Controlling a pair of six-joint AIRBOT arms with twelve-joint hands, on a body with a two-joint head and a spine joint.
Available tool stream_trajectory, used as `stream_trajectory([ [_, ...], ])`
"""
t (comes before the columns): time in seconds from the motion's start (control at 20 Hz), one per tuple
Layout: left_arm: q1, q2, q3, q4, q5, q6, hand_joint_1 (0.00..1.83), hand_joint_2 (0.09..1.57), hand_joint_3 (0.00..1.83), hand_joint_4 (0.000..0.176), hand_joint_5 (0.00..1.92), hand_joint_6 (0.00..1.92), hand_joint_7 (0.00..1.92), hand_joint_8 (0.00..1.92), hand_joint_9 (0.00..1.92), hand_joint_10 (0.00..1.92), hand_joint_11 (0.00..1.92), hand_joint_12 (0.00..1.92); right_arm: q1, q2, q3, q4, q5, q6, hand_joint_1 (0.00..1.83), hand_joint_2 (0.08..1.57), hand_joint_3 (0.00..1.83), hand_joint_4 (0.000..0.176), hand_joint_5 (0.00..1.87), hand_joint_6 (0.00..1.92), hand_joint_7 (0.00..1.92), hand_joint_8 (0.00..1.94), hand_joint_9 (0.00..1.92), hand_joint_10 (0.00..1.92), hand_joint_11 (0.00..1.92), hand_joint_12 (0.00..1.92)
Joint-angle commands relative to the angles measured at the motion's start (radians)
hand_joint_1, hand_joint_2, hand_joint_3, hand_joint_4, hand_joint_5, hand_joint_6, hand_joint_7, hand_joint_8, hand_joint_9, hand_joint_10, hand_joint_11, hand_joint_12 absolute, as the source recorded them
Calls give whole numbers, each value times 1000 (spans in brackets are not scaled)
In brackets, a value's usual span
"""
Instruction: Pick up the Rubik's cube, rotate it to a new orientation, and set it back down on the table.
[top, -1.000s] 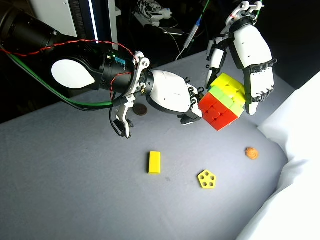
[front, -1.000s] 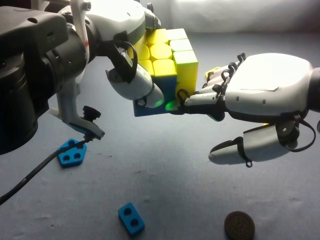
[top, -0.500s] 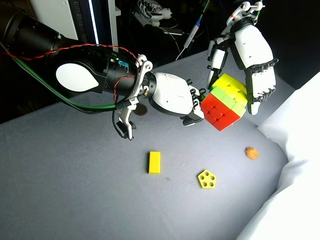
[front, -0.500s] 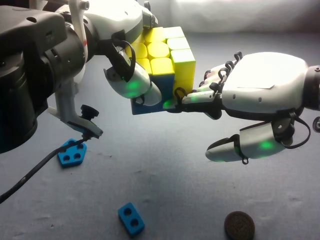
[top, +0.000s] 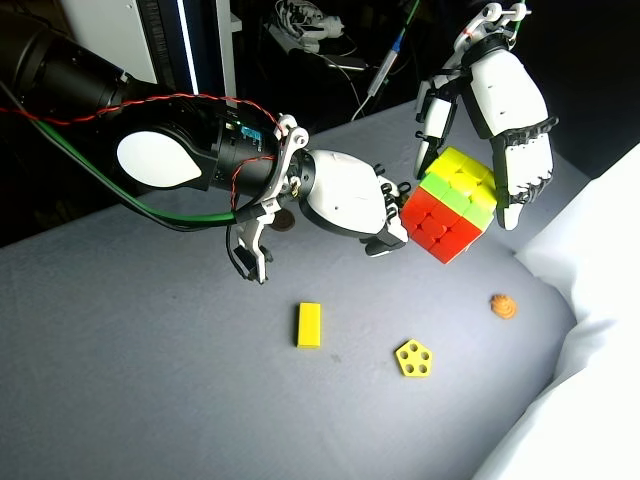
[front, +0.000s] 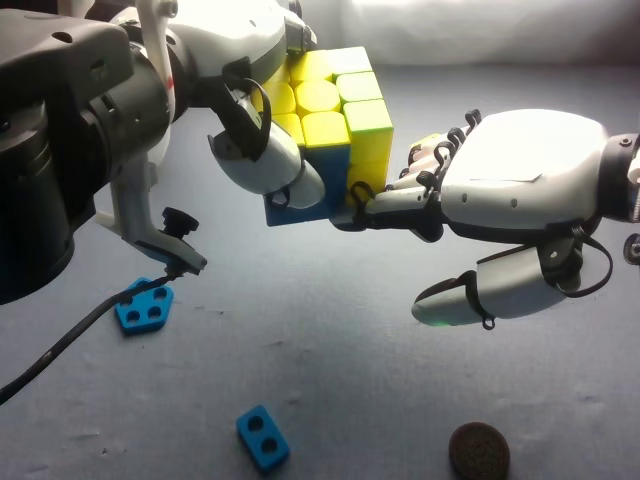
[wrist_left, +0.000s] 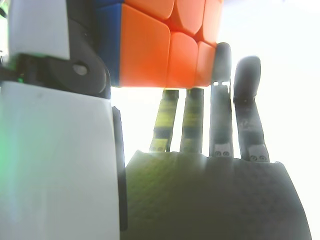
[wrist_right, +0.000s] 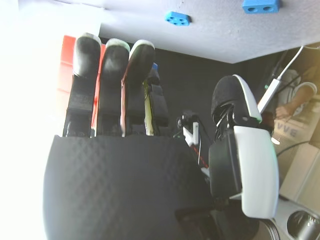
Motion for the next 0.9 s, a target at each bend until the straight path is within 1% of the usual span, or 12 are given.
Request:
stream_trajectory([
  [0.0, -16, 6, -10, 33, 48, -9, 1099, 1356, 3, 0, 520, 1494, 613, 1767, 405, 1563, 257, 1724, 8, 9, 20, 33, 114, 0, 271, 1231, 0, 0, 121, 2, 404, 1635, 416, 1921, 333, 1921],
  [0.15, -16, 6, -10, 33, 48, -9, 1113, 1348, 0, 0, 542, 1451, 619, 1768, 384, 1585, 239, 1765, 8, 8, 22, 37, 115, 0, 259, 1229, 0, 0, 127, 3, 420, 1634, 434, 1921, 350, 1921],
  [0.2, -16, 6, -10, 33, 48, -9, 1118, 1341, 0, 0, 564, 1428, 620, 1764, 388, 1599, 237, 1775, 8, 8, 23, 37, 115, 0, 272, 1230, 0, 0, 135, 5, 420, 1683, 443, 1921, 355, 1921],
  [0.3, -15, 6, -10, 33, 48, -9, 1121, 1342, 0, 0, 557, 1427, 622, 1770, 388, 1601, 227, 1767, 8, 7, 23, 37, 118, -1, 262, 1235, 1, 0, 118, 2, 425, 1674, 447, 1921, 356, 1921],
  [0.35, -14, 6, -10, 33, 48, -9, 1130, 1334, 0, 0, 557, 1423, 648, 1737, 416, 1596, 244, 1765, 8, 7, 23, 37, 118, 0, 259, 1234, 1, 0, 119, 3, 427, 1669, 452, 1921, 364, 1921],
  [0.45, -14, 6, -10, 33, 48, -9, 1112, 1342, 2, 0, 539, 1468, 635, 1739, 413, 1588, 240, 1757, 9, 10, 15, 34, 119, 1, 248, 1236, 2, 0, 119, 1, 406, 1646, 432, 1921, 351, 1921],
  [0.5, -14, 6, -10, 33, 48, -9, 1102, 1351, 3, 0, 545, 1466, 604, 1779, 395, 1599, 235, 1758, 9, 17, 6, 26, 121, 5, 264, 1232, 0, 0, 128, 5, 407, 1656, 427, 1921, 346, 1921],
  [0.6, -14, 6, -11, 33, 48, -9, 1118, 1340, 0, 0, 553, 1442, 632, 1747, 406, 1587, 241, 1757, 9, 50, -40, -36, 138, 48, 258, 1234, 0, 0, 132, 5, 415, 1672, 433, 1921, 342, 1921],
  [0.7, -13, 6, -11, 33, 48, -9, 1118, 1344, 0, 0, 542, 1446, 628, 1763, 406, 1588, 243, 1752, 10, 90, -103, -73, 169, 55, 244, 1242, 3, 0, 125, 2, 392, 1699, 420, 1921, 334, 1921],
  [0.85, -11, 6, -14, 27, 48, -9, 1113, 1344, 1, 0, 561, 1435, 612, 1773, 399, 1601, 237, 1777, 32, 162, -194, -96, 174, 55, 267, 1234, 0, 0, 127, 2, 419, 1682, 443, 1921, 358, 1921],
])
